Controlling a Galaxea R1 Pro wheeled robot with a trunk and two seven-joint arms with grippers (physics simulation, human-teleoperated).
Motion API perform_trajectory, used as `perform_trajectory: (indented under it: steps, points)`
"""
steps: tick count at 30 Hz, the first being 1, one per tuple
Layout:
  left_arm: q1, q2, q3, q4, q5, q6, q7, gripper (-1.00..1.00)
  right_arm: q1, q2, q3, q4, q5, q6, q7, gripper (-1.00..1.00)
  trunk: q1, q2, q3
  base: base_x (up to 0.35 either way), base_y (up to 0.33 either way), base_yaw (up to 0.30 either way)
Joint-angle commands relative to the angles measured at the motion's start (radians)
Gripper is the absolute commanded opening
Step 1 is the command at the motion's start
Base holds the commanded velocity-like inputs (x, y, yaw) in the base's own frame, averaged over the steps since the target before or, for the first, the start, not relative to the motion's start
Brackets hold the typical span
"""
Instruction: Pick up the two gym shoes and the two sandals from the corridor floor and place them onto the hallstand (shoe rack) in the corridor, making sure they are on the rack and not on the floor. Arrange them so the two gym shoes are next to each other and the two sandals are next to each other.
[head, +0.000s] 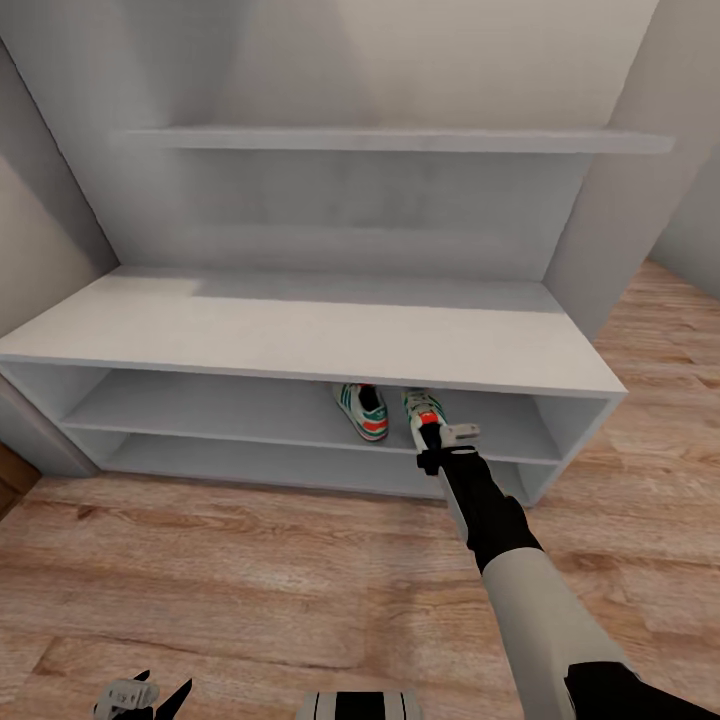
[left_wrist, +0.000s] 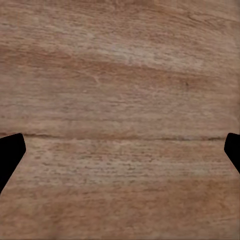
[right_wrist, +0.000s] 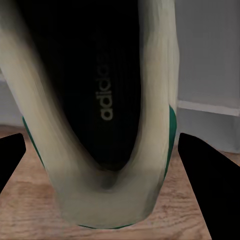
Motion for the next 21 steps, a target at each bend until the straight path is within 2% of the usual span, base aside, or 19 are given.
perform_trajectory:
  steps: [1,7,13,21]
  points:
    - [-0.001,0.000,0.002,0.001,0.007,0.002,-0.009,1.00,0.000,0.001,-0.002,-0.001,0.007,0.005,0.002,-1.00,0.000,0.000,-0.001,0.153,0.015,0.000]
    - [-0.001,0.000,0.002,0.001,0.007,0.002,-0.009,1.00,0.000,0.001,-0.002,-0.001,0.007,0.005,0.002,-1.00,0.000,0.000,-0.001,0.232,0.056,0.000]
    - [-0.001,0.000,0.002,0.001,0.007,0.002,-0.009,1.00,0.000,0.001,-0.002,-0.002,0.007,0.005,0.002,-1.00,0.000,0.000,-0.001,0.032,0.006,0.000]
    - [-0.001,0.000,0.003,0.001,0.007,0.003,-0.009,1.00,0.000,0.001,-0.002,-0.003,0.007,0.005,0.002,-1.00,0.000,0.000,-0.001,0.190,0.000,0.000]
